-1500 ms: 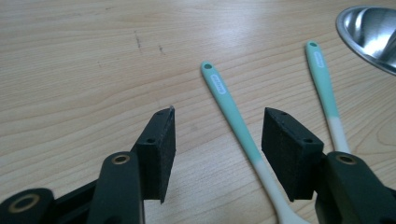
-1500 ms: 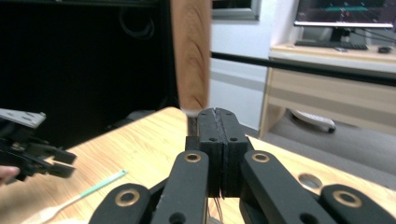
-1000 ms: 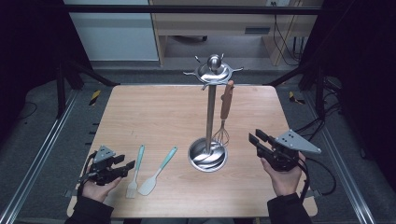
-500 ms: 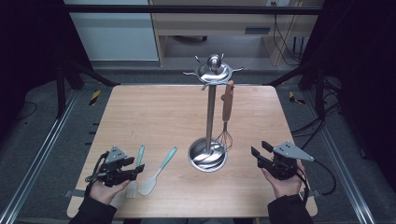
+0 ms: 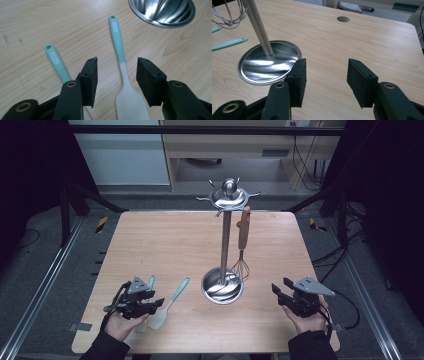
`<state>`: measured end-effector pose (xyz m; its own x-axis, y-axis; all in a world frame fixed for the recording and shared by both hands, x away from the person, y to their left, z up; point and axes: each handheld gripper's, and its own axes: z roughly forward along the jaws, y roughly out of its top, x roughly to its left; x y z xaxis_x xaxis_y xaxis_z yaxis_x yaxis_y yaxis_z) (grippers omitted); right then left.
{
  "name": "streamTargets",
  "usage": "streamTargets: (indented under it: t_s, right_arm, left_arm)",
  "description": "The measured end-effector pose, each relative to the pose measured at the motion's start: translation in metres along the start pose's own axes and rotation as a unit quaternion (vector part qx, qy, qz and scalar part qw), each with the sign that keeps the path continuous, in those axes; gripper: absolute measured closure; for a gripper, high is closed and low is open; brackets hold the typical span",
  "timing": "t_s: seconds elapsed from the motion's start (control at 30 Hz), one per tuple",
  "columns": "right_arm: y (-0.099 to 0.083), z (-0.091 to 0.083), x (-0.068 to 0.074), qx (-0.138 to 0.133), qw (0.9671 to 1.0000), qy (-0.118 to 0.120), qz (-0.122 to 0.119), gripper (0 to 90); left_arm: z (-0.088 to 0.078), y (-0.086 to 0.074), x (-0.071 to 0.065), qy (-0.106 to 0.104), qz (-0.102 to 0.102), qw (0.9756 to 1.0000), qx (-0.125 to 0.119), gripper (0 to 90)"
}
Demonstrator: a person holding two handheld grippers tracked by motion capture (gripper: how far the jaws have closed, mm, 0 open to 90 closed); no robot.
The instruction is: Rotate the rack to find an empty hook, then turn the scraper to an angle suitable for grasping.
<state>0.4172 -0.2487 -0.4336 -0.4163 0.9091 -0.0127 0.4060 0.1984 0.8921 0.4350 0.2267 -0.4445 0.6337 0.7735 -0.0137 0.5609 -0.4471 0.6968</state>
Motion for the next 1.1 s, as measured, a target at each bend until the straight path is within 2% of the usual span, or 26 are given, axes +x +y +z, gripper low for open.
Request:
streamTargets:
  t_s: [0.17,0.37,0.57,0.67,1.1]
  right_arm:
    - [-0.001,0.0,0.0,0.007,1.0,-0.002,0.0,50.6]
    - [-0.004,0.002,0.001,0.017,0.9998,0.003,0.004,50.8]
    - [-0.005,0.004,-0.001,0.017,0.9999,0.001,0.001,50.9]
    - [-0.006,0.004,-0.001,0.018,0.9998,0.0,0.002,50.9]
    - [-0.008,0.006,-0.001,0.028,0.9995,0.009,0.006,53.5]
  left_arm:
    - [0.005,0.008,-0.006,-0.002,0.014,0.9998,0.013,52.9]
    - [0.019,0.019,-0.015,-0.005,0.029,0.9989,0.036,54.9]
    - [0.029,0.023,-0.019,-0.006,0.031,0.9982,0.05,57.1]
    - [0.036,0.024,-0.021,-0.002,0.041,0.9964,0.074,59.4]
    - [0.052,0.023,-0.022,0.002,0.059,0.9928,0.104,69.2]
